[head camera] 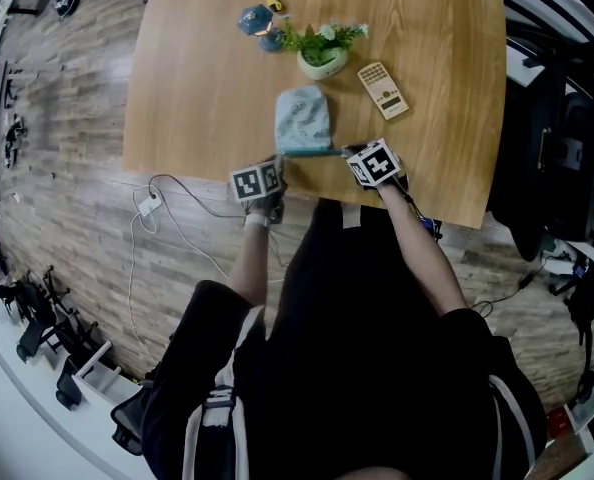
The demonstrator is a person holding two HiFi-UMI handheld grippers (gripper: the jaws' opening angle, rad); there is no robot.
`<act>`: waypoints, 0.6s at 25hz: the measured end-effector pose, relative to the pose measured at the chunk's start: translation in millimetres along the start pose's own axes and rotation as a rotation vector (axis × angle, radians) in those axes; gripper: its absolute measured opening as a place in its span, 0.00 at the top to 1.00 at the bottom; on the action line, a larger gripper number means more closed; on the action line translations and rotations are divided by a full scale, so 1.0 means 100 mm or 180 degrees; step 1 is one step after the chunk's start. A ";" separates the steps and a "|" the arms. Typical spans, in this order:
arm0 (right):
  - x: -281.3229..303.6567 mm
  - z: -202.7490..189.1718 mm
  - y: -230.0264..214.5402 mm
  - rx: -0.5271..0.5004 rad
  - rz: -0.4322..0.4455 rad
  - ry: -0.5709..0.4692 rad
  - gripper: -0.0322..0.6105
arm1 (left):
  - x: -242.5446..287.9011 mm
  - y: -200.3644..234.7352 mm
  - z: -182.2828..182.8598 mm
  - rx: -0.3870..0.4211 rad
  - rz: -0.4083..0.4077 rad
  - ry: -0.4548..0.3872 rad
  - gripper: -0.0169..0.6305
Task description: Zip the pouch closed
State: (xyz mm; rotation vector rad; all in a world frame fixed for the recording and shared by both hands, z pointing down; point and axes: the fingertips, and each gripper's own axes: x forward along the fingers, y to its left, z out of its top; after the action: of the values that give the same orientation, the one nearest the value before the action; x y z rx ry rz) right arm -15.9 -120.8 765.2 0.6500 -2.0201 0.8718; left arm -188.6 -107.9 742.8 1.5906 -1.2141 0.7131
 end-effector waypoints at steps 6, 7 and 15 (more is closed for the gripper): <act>-0.01 0.01 0.01 -0.0028 -0.0068 -0.0007 0.93 | 0.01 0.04 -0.03 -0.0041 -0.0046 0.0037 0.97; -0.01 0.01 0.00 -0.0020 -0.0073 -0.0003 0.93 | 0.02 0.05 -0.03 -0.0066 -0.0061 0.0033 0.97; 0.00 0.01 0.00 -0.0060 -0.0140 0.0014 0.93 | 0.01 0.08 -0.07 -0.0004 -0.0029 0.0119 0.97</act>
State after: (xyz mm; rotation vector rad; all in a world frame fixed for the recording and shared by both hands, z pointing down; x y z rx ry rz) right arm -16.4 -121.8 764.6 0.6789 -2.0003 0.8266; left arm -194.8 -101.9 749.0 1.5744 -1.1792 0.7329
